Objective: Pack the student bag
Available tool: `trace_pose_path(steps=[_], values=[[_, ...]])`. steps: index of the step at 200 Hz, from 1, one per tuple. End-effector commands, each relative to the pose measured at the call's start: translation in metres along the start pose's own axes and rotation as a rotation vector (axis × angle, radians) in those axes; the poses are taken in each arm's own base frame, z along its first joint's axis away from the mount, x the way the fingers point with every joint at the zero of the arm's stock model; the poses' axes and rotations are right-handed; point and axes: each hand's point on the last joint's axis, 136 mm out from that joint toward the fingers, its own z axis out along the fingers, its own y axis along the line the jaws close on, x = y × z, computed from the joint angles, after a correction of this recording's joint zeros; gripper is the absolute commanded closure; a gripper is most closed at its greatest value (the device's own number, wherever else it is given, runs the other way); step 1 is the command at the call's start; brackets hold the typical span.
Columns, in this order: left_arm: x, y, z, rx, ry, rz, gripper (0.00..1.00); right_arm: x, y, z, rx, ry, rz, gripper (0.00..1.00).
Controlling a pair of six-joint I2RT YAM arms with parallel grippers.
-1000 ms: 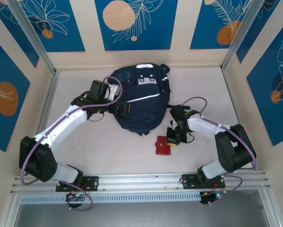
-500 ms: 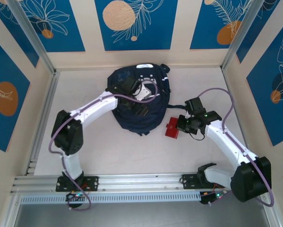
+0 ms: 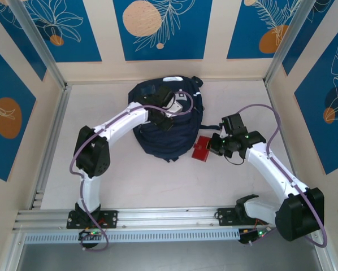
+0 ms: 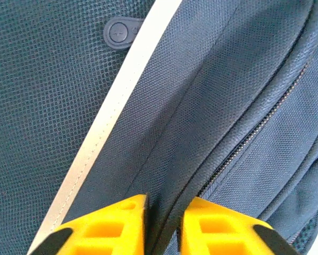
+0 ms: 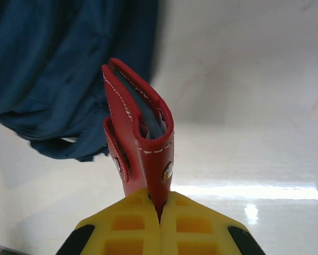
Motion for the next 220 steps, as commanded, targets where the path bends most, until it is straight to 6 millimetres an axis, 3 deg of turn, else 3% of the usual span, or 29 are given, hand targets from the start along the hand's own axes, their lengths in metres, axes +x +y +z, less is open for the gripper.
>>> trace_pose_path(steps=[1,52,95,124,149,171,185,198,220], values=[[-0.022,0.007,-0.047,-0.022,-0.103,0.000,0.89,-0.012,0.040,-0.014,-0.176,-0.029,0.008,1.00],[-0.057,-0.016,-0.085,0.086,-0.280,-0.039,0.99,-0.039,0.087,-0.010,-0.375,-0.052,0.094,1.00],[-0.083,-0.048,-0.117,0.229,-0.407,-0.076,1.00,-0.066,0.093,0.014,-0.349,-0.050,0.271,1.00],[-0.093,-0.059,-0.119,0.290,-0.426,-0.114,0.99,-0.086,0.113,0.031,-0.389,-0.074,0.316,1.00],[-0.094,-0.052,-0.112,0.260,-0.406,-0.152,0.99,-0.095,0.130,0.047,-0.389,-0.094,0.347,1.00],[-0.095,-0.049,-0.107,0.257,-0.390,-0.187,0.99,-0.101,0.133,0.067,-0.389,-0.139,0.387,1.00],[-0.095,-0.046,-0.105,0.259,-0.384,-0.211,0.99,-0.104,0.134,0.075,-0.422,-0.142,0.415,0.91],[-0.094,-0.043,-0.103,0.262,-0.378,-0.232,0.98,-0.101,0.136,0.076,-0.454,-0.123,0.411,0.77],[-0.091,-0.035,-0.099,0.262,-0.366,-0.262,0.98,-0.090,0.128,0.062,-0.443,-0.138,0.390,0.60]])
